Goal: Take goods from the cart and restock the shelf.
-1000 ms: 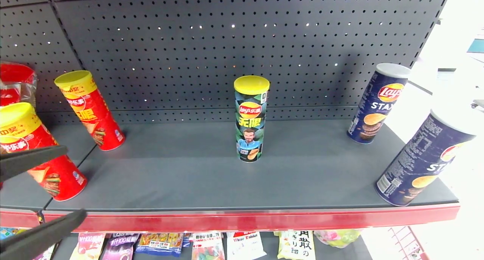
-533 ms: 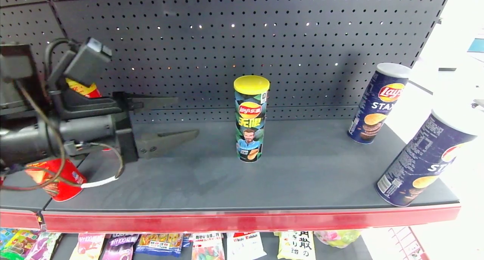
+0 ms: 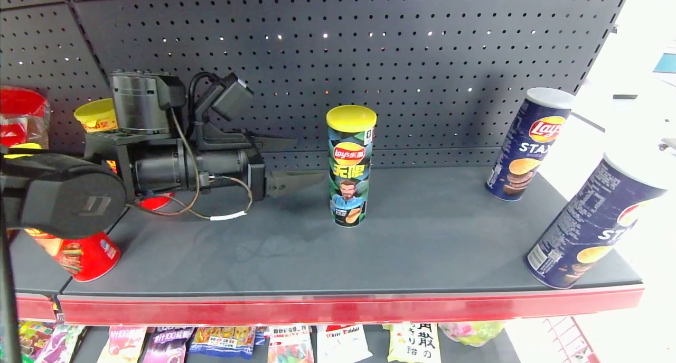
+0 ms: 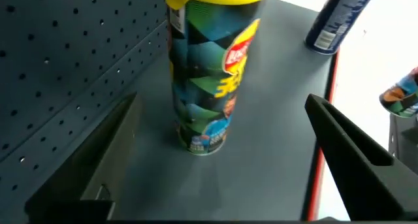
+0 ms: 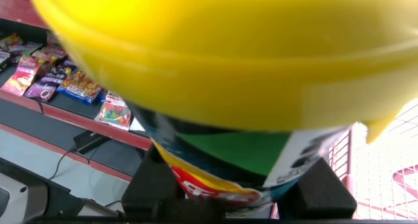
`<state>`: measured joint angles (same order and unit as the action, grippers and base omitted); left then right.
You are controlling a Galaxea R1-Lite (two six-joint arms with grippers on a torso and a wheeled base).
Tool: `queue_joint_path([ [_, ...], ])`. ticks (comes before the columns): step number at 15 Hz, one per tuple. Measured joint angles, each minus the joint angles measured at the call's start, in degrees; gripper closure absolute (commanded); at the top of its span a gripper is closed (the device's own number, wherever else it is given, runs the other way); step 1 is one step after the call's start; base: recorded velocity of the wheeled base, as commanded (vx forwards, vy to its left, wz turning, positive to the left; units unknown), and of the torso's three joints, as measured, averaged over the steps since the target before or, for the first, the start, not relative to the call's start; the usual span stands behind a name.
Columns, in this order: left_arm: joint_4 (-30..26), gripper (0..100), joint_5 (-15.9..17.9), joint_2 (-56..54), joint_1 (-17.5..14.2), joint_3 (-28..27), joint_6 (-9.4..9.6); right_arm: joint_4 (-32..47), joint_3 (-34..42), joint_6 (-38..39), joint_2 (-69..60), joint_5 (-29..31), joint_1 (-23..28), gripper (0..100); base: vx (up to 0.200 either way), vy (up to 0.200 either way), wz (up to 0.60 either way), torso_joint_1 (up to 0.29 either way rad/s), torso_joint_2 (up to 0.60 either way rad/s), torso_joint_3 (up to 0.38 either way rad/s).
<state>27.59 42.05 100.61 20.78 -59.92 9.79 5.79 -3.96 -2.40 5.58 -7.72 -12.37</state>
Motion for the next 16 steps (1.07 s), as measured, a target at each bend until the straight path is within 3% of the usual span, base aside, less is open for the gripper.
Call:
queue_joint_path([
  [16,-0.2,0,0.3,14.3,4.2,-15.1,-1.19,0.0,0.0,0.0,0.0,0.6,0.0,100,0.000,0.000,0.00,0.000,0.00,0.000],
])
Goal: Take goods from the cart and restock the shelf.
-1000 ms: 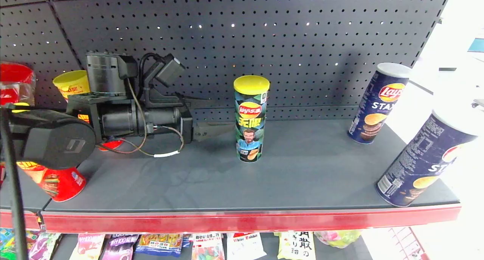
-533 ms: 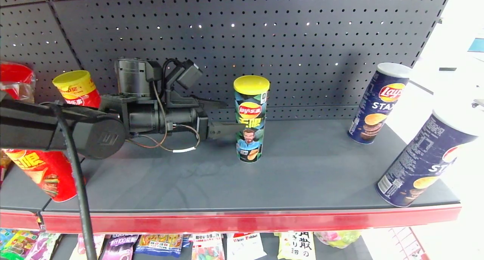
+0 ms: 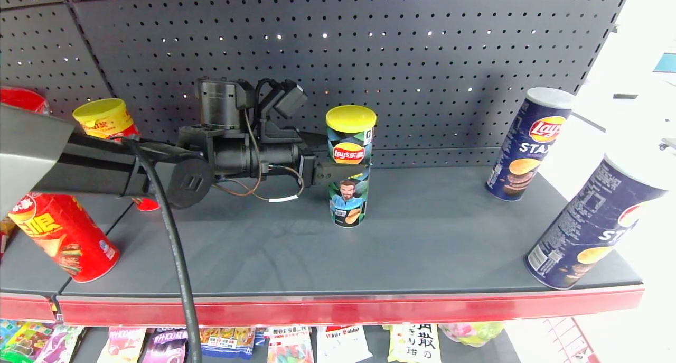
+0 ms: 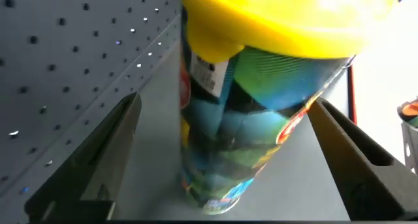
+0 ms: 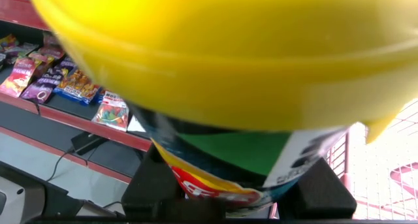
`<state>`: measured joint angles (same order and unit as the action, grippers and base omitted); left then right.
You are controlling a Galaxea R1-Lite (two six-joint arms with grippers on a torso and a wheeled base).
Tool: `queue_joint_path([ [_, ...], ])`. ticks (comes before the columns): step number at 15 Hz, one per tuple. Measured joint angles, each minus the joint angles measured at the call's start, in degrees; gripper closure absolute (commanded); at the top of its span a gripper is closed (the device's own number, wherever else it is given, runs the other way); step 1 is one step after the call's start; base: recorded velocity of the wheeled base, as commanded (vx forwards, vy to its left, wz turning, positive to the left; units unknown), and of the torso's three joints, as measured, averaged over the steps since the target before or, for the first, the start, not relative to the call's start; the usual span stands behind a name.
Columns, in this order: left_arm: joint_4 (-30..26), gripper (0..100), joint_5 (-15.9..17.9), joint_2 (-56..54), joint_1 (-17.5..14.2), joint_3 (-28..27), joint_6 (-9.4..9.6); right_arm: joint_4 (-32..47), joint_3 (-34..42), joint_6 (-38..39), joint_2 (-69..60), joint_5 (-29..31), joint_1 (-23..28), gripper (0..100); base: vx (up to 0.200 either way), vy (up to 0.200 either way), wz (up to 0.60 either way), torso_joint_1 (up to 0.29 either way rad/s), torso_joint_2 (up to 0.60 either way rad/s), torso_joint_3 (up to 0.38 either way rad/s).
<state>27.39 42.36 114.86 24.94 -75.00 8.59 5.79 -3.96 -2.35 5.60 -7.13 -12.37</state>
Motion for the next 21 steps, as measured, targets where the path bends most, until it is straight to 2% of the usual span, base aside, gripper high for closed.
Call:
queue_joint_path([
  [6,0.0,0,0.0,2.2,1.0,-1.6,-0.34,0.0,0.0,0.0,0.0,0.4,0.0,100,0.000,0.000,0.00,0.000,0.00,0.000],
  [8,0.0,0,0.0,3.0,1.0,-3.0,-1.32,0.0,0.0,0.0,0.0,0.4,0.0,100,0.000,0.000,0.00,0.000,0.00,0.000],
  [11,0.0,0,0.0,4.0,1.2,-4.2,-1.54,0.0,0.0,0.0,0.0,0.4,0.0,100,0.000,0.000,0.00,0.000,0.00,0.000],
  [12,0.1,100,0.1,4.2,1.3,-4.3,-1.56,0.0,0.0,0.0,0.0,0.4,0.0,100,0.000,0.000,0.00,0.000,0.00,0.000],
  [18,0.1,100,0.2,3.5,1.7,-2.5,-2.77,0.0,0.0,0.1,0.0,0.4,0.0,100,0.000,0.000,0.00,0.000,0.00,0.000],
  [21,0.4,100,0.3,0.2,1.7,3.3,-2.77,0.0,0.0,0.0,0.0,0.4,0.0,100,0.000,0.000,0.00,0.000,0.00,0.000],
])
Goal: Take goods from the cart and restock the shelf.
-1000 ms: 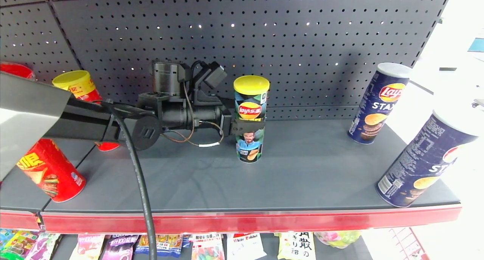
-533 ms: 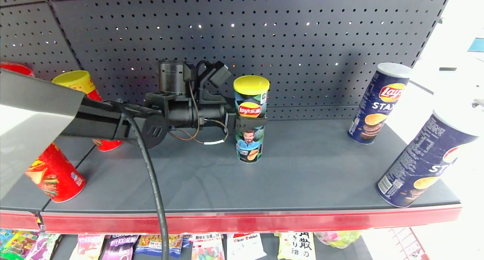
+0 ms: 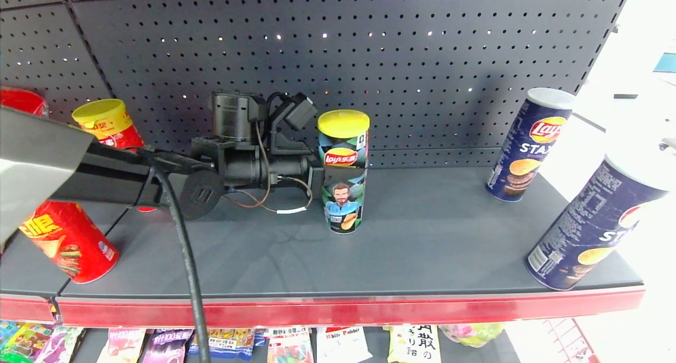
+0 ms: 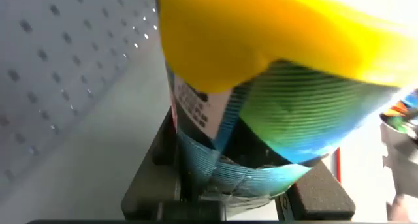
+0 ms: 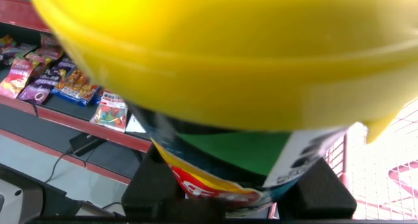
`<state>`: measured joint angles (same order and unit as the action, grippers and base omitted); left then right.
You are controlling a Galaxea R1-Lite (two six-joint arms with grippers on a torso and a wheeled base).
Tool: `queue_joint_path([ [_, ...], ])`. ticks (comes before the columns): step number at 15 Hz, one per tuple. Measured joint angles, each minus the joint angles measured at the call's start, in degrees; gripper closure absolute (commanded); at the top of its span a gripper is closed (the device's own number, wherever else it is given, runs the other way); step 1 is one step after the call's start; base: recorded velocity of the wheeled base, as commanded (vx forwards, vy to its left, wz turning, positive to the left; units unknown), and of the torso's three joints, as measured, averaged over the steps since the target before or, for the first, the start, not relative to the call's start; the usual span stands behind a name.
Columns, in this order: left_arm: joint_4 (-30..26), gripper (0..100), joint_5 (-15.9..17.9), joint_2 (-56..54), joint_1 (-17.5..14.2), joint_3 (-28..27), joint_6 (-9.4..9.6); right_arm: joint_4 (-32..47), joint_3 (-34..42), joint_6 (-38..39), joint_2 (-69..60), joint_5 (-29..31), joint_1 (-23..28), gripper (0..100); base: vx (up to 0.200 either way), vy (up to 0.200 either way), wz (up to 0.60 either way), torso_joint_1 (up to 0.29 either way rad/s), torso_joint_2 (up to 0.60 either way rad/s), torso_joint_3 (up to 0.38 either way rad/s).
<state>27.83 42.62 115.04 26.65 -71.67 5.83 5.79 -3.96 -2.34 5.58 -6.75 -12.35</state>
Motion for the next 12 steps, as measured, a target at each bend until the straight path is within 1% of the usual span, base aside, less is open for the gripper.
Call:
queue_joint_path([
  [3,-0.5,100,-0.3,-6.4,-0.2,8.0,-0.06,0.0,0.0,0.0,0.0,0.0,0.0,100,0.000,0.000,0.00,0.000,0.00,0.000],
  [6,-0.5,100,-1.2,-13.1,-0.4,14.1,-0.04,0.0,0.0,0.0,0.0,-0.1,0.0,100,0.000,0.000,0.00,0.000,0.00,0.000],
  [8,-0.5,100,-2.7,-16.3,-0.6,17.2,0.16,0.0,0.0,0.0,0.0,-0.1,0.0,100,0.000,0.000,0.00,0.000,0.00,0.000],
  [12,0.2,100,-4.7,-20.2,-0.7,22.2,0.51,0.0,0.0,0.1,0.0,-0.1,0.0,100,0.000,0.000,0.00,0.000,0.00,0.000],
])
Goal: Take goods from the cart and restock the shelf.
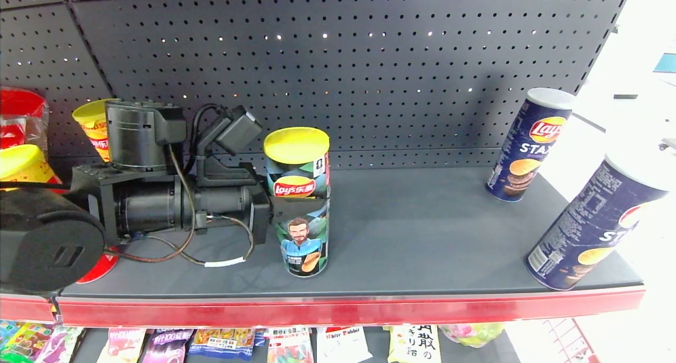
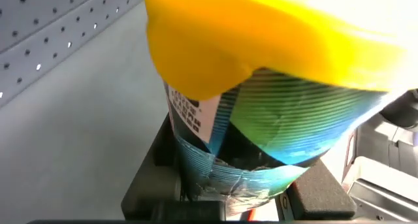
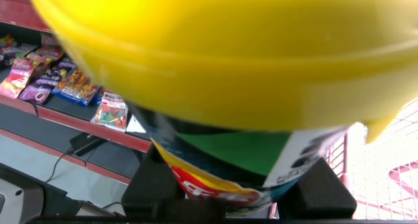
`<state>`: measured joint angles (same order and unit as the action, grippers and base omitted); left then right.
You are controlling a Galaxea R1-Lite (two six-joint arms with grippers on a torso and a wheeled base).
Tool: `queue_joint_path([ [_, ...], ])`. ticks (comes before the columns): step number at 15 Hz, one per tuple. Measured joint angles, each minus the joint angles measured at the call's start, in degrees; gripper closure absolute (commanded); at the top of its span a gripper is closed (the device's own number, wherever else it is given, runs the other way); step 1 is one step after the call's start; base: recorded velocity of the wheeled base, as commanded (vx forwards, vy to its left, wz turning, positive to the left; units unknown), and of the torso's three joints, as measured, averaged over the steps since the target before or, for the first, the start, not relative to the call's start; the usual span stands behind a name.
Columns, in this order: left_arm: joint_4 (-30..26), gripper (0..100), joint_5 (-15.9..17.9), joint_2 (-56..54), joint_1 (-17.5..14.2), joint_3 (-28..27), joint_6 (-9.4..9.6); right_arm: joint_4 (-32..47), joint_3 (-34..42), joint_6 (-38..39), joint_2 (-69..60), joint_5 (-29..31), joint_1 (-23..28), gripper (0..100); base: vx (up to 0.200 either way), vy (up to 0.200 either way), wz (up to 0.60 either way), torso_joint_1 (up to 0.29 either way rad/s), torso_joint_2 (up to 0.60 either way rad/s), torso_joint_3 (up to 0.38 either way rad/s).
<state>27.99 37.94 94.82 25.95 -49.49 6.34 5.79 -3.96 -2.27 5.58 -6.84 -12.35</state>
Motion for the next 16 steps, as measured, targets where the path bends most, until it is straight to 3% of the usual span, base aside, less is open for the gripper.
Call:
queue_joint_path([
  [7,7.0,100,-0.5,-1.3,0.1,7.6,0.06,0.0,0.0,0.0,0.0,-0.1,0.0,100,0.000,0.000,0.00,0.000,0.00,0.000],
  [13,7.7,100,-0.5,-1.1,0.2,8.2,-0.44,0.0,0.0,0.0,0.0,-0.1,0.0,100,0.000,0.000,0.00,0.000,0.00,0.000],
  [16,7.2,100,-0.5,-1.7,0.4,8.2,-1.83,0.0,0.0,0.0,0.0,-0.1,0.0,100,0.000,0.000,0.00,0.000,0.00,0.000],
])
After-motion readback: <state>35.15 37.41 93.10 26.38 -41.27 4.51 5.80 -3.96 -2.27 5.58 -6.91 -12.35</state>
